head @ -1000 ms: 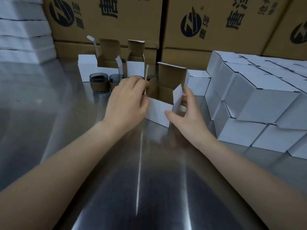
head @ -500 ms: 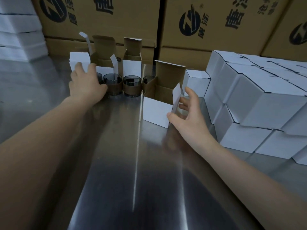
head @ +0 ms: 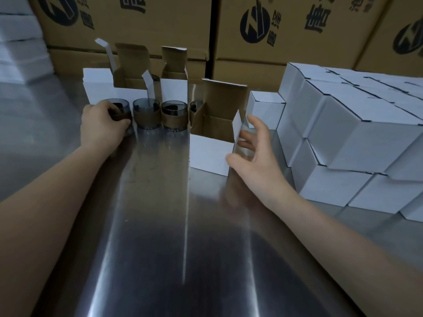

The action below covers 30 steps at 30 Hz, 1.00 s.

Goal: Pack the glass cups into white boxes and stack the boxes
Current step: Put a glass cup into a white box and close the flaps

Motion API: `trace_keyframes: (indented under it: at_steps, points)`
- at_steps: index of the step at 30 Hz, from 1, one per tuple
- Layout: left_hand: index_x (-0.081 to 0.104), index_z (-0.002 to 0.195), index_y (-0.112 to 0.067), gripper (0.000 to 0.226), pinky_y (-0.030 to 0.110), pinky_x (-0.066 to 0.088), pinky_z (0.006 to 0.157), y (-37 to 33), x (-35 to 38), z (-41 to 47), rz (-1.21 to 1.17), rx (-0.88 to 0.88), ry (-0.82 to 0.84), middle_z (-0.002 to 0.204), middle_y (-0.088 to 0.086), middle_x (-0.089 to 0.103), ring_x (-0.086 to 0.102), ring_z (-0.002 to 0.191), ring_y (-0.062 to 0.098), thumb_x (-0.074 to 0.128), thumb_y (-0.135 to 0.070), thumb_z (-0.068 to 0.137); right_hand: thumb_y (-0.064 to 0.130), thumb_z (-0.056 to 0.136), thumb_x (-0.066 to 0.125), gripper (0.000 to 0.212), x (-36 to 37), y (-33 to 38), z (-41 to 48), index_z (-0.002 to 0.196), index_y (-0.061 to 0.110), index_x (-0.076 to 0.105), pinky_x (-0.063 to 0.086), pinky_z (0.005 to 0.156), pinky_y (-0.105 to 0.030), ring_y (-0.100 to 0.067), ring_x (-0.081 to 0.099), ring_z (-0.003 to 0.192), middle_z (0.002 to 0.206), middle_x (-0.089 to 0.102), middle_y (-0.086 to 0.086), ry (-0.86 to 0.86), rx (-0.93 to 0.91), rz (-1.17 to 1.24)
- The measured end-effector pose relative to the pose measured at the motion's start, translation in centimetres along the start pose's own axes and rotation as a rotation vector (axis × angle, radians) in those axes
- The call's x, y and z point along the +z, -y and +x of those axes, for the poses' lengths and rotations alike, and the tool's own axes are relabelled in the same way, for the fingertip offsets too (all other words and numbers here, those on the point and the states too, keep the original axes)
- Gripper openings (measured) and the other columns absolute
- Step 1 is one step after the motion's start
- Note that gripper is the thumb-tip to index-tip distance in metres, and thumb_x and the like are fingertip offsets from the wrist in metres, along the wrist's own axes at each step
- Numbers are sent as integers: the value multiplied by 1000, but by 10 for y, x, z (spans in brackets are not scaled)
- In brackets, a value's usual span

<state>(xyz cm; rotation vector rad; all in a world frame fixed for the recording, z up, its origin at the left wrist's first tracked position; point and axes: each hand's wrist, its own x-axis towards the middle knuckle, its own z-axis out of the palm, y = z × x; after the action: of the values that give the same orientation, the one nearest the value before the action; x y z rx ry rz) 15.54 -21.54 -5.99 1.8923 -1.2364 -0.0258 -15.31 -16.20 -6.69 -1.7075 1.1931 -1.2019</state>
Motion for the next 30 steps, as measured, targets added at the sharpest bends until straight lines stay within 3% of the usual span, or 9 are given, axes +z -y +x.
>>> trace_keyframes:
  at_steps: [5, 7, 10, 13, 16, 19, 24, 28, 30]
  points:
    - [63, 108, -12, 31, 32, 42, 89, -10, -14, -17, -163, -41, -108, 128, 16, 52, 54, 107, 29, 76, -22, 82, 19, 81, 65, 65, -1, 8, -6, 128, 42, 26, 41, 78, -8, 1, 45, 115, 135, 42, 9, 37, -15, 13]
    - [59, 107, -16, 31, 20, 38, 87, -18, -21, -26, -224, -41, -163, 130, 13, 48, 48, 101, 19, 76, -22, 82, 24, 75, 62, 64, -1, 12, -10, 126, 39, 27, 42, 84, -15, -2, 46, 116, 133, 43, 7, 48, -12, 24]
    - [49, 100, -22, 36, 0, 31, 73, -34, -32, -44, -310, -20, -188, 121, 4, 42, 43, 95, 12, 77, -23, 79, 26, 73, 60, 62, -2, 17, -15, 124, 40, 26, 39, 82, -12, -1, 46, 113, 130, 42, 10, 71, -17, -4]
    - [44, 106, -25, 47, 7, 39, 80, -49, -42, -68, -420, 28, -135, 121, 1, 43, 49, 101, 11, 79, -22, 75, 23, 76, 61, 62, -4, 19, -19, 125, 38, 26, 37, 80, -11, -1, 46, 114, 131, 42, 8, 94, -33, -28]
    - [38, 118, -32, 61, 20, 51, 88, -67, -51, -97, -553, 82, -49, 126, -2, 49, 55, 112, 12, 80, -20, 75, 16, 80, 61, 59, -5, 21, -25, 127, 34, 28, 39, 89, -19, -4, 47, 116, 128, 46, 8, 97, -49, -14]
    - [34, 123, -38, 69, 31, 55, 92, -86, -59, -124, -656, 131, -8, 121, -8, 51, 58, 112, 13, 79, -20, 74, 25, 73, 56, 61, -8, 24, -36, 126, 37, 30, 38, 88, -14, 8, 47, 113, 120, 47, 23, 106, -54, -11]
    - [32, 134, -30, 76, 15, 53, 82, -113, -66, -164, -751, 242, 8, 118, -16, 48, 57, 106, 0, 78, -18, 75, 27, 70, 58, 61, -17, 23, -54, 123, 45, 32, 44, 96, -26, -3, 51, 117, 119, 47, 28, 88, -90, -41]
    - [33, 135, -23, 75, 25, 55, 84, -132, -65, -189, -761, 336, -20, 117, -7, 51, 59, 106, 7, 77, -15, 74, 29, 70, 54, 67, -21, 27, -61, 129, 46, 29, 42, 101, -31, 1, 46, 120, 117, 41, 36, 63, -140, -118]
    - [33, 132, -29, 74, 27, 54, 87, -138, -62, -198, -739, 378, -40, 116, -6, 52, 58, 108, 11, 77, -18, 74, 25, 70, 50, 70, -21, 29, -61, 135, 40, 29, 40, 107, -36, -2, 42, 126, 124, 40, 33, 45, -190, -140]
